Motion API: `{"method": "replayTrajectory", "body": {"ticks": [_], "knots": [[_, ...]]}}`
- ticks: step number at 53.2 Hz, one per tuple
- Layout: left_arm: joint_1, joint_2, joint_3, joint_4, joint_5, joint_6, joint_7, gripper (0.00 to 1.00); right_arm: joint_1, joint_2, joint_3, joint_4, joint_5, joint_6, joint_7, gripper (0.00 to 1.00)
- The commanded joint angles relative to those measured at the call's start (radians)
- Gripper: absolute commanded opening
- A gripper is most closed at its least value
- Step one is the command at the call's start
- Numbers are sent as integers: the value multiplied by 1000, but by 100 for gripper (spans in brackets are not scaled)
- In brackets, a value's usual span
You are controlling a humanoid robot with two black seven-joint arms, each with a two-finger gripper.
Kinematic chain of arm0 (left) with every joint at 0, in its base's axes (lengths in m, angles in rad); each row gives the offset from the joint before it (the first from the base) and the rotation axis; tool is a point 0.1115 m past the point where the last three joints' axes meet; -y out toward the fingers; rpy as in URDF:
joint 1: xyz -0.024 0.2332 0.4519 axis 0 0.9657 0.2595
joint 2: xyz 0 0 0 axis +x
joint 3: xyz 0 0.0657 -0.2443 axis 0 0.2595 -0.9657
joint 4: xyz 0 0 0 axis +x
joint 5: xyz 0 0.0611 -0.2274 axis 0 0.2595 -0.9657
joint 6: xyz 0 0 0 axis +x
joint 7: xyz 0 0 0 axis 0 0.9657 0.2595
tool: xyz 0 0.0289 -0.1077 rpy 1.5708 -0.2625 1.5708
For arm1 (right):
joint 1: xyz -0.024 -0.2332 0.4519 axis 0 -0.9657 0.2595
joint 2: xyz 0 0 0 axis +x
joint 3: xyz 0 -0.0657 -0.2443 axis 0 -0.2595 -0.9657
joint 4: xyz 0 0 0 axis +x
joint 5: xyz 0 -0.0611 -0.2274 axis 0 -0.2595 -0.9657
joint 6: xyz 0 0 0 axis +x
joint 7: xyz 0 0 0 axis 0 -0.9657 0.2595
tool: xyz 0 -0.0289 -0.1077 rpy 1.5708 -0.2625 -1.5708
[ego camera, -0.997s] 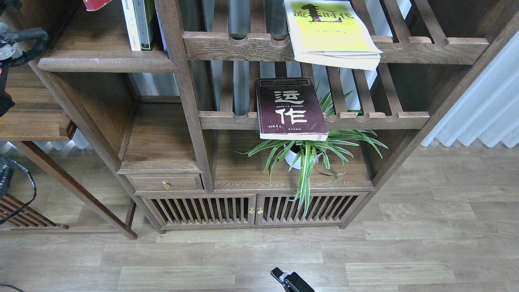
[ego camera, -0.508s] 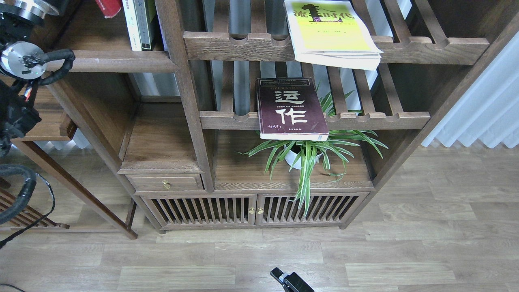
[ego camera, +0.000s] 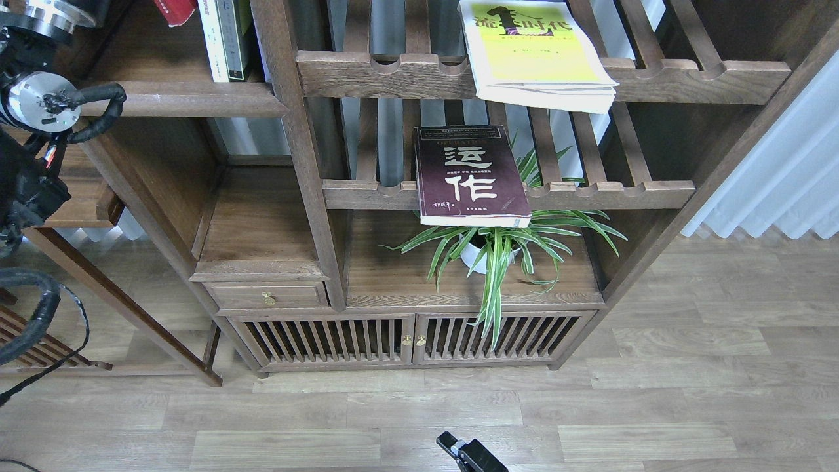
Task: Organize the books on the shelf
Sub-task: 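Insert the red book upright into the upper shelf with the left gripper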
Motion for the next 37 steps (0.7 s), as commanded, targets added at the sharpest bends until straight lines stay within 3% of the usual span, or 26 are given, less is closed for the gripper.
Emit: {"method": "replayTrajectory", "body": {"ticks": [1,7,20,37], "knots": [[10,6,0,0,5,-1,0,5,1,0,0,1,1,0,0,99],[12,5,5,-1,7,-1,0,7,1,0,0,1,1,0,0,99],[18,5,6,-3,8,12,0,27,1,-3,0,1,1,0,0,99],[16,3,9,-4,8,19,0,30,1,-5,0,4,1,0,-1,99]]}}
